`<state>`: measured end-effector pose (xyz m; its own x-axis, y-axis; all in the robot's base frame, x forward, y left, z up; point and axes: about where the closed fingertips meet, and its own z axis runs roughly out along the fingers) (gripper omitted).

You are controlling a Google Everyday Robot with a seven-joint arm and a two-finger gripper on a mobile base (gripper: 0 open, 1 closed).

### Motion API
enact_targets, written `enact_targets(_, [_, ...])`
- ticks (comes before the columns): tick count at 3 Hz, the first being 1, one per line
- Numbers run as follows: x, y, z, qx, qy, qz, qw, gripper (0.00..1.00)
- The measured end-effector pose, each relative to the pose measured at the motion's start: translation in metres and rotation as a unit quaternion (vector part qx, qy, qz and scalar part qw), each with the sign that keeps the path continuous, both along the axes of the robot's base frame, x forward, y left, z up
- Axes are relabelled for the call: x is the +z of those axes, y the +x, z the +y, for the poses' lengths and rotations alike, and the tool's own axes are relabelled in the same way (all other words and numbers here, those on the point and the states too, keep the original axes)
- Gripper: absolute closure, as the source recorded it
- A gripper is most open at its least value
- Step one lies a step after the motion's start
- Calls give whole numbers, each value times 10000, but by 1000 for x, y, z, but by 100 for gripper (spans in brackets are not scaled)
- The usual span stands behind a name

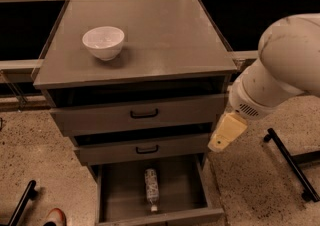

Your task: Pick blue plastic bottle from bottom drawer and place on counter

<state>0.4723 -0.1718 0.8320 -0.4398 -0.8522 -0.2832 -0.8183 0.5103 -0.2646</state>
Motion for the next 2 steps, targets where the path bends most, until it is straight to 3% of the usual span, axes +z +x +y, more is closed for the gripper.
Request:
enact_targets(1, [-43, -3, 49, 433, 266, 730, 9960, 0])
enact_targets(2, [-115, -18, 97, 229, 652, 1275, 9894, 0])
